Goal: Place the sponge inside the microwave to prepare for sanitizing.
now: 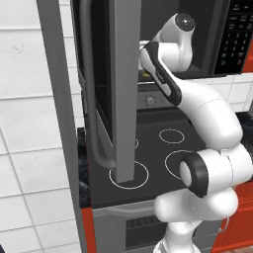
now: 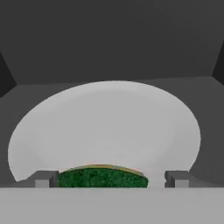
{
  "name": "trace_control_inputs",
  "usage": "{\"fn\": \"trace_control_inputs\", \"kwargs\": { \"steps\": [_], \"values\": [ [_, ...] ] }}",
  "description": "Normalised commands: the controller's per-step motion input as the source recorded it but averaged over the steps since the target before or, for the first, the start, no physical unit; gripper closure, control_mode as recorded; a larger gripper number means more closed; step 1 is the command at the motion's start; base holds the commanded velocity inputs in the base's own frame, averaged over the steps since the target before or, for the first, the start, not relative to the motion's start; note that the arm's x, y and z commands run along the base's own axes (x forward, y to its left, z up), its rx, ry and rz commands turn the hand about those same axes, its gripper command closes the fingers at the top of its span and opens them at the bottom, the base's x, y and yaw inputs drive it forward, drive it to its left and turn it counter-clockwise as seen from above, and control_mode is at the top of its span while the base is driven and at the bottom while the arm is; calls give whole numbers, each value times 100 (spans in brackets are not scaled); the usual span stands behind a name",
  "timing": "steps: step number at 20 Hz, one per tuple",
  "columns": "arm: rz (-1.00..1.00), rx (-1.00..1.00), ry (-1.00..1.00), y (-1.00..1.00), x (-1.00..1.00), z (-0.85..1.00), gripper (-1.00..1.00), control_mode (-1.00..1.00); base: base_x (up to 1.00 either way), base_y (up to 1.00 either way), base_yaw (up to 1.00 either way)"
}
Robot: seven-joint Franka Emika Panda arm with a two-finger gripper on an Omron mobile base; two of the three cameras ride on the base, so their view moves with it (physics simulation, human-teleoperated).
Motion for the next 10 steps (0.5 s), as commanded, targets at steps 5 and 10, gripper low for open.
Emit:
{"fn": "trace_control_inputs", "kwargs": {
  "steps": [5,10],
  "values": [
    [0,-2,-2,0,22,0,-100,-100,0,0,0],
    [0,-5,-2,0,18,0,-100,-100,0,0,0]
  ]
}}
